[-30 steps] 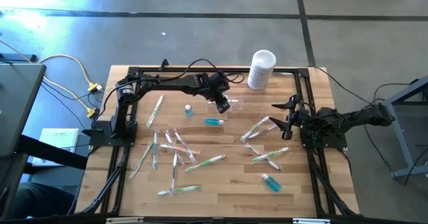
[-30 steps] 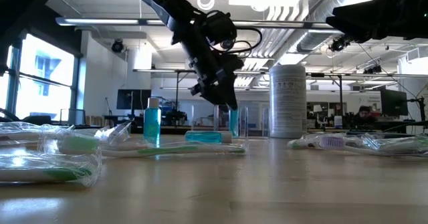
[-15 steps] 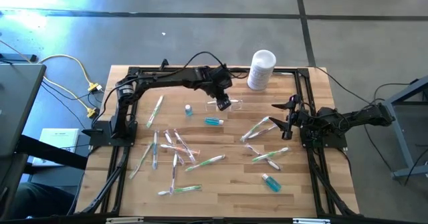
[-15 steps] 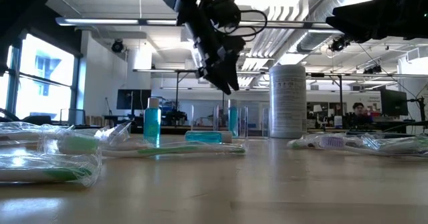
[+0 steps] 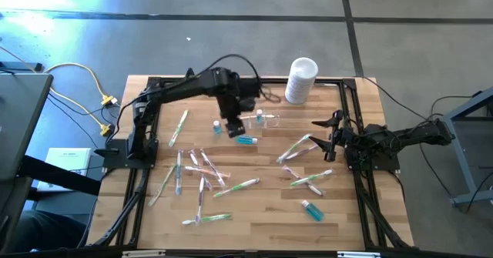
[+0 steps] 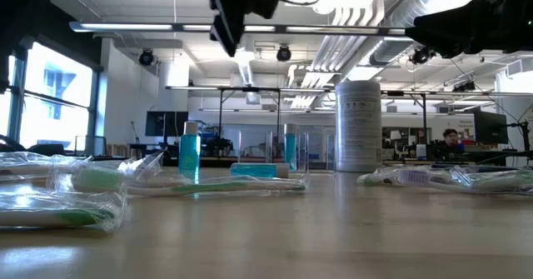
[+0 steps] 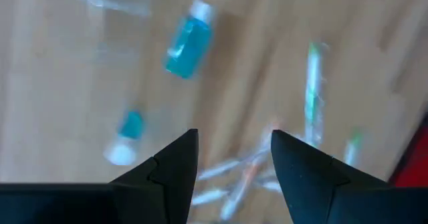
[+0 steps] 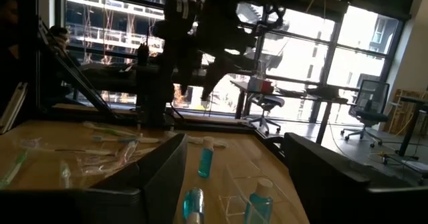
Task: Pick & Place toothbrushing station
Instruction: Put the purple toothbrush into the transparent organizer
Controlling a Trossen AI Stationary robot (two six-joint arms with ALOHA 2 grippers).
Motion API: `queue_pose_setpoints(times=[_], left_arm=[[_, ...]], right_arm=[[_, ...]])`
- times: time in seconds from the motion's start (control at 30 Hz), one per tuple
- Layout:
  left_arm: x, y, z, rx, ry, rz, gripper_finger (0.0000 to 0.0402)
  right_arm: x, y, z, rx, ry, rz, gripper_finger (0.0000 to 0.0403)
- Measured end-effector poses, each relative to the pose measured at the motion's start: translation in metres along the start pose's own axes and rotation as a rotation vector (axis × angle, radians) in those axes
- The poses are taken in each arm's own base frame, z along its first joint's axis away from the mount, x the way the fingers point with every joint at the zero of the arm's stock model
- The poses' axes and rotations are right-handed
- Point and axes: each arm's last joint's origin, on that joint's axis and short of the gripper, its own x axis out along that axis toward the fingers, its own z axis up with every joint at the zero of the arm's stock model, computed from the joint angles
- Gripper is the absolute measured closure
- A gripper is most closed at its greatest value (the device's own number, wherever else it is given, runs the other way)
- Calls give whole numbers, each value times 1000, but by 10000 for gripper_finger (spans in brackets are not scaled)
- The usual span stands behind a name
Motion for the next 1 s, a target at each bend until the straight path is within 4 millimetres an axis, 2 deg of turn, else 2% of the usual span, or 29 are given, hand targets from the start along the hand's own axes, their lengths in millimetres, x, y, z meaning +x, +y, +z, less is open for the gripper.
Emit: queue_pose_setpoints(times=[0.13,0.3,0.53,0.7,1.0], left_arm=[[-2,-33,-18,28,24,-30,219],[20,-65,-33,125,107,13,219],[58,-92,-60,282,266,50,219],[92,-93,-78,413,374,166,219],[139,-74,-85,525,367,305,219]], right_arm=[[0,0,-1,30,6,1,160],[0,0,-1,47,11,2,160],[0,0,-2,45,17,3,160],[0,0,-2,45,18,4,160],[0,0,-2,45,18,3,160]])
